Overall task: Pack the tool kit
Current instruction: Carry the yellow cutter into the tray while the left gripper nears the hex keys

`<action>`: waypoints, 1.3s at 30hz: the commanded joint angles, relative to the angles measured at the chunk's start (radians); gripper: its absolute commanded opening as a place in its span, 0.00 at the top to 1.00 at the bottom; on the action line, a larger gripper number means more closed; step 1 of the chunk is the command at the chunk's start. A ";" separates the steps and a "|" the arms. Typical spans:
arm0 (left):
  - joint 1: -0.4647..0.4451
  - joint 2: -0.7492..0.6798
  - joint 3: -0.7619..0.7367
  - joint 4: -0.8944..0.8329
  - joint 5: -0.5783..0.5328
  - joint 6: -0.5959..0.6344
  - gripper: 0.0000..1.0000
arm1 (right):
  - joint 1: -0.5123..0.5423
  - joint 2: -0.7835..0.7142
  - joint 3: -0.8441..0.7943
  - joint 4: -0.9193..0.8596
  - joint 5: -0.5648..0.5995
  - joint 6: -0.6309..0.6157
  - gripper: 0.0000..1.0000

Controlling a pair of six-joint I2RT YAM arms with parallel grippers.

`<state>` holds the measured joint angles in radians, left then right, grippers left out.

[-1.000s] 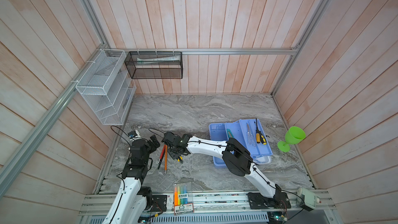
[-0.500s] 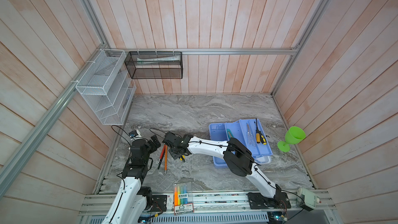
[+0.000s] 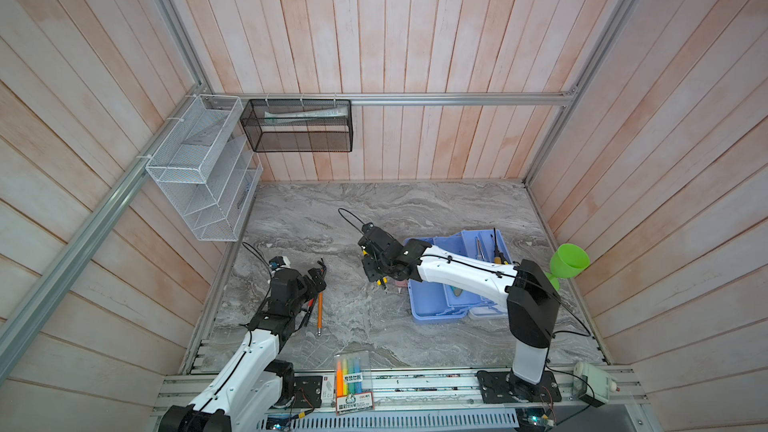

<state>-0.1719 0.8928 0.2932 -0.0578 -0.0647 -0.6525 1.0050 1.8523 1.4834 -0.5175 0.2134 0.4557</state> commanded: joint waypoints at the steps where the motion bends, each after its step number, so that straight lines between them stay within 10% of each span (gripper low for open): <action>1: -0.034 0.035 -0.005 0.039 -0.046 -0.071 0.00 | -0.055 -0.090 -0.064 0.020 0.029 -0.002 0.84; 19: -0.148 0.185 -0.002 0.091 -0.110 -0.168 0.00 | -0.361 -0.535 -0.450 -0.091 0.043 -0.050 0.85; 39: -0.154 0.184 -0.027 0.133 -0.023 -0.124 0.00 | -0.445 -0.370 -0.373 -0.257 0.066 -0.125 0.70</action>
<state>-0.3202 1.0863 0.2783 0.0650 -0.1070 -0.7937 0.5659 1.4666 1.0676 -0.7158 0.2390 0.3416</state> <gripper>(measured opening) 0.997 0.331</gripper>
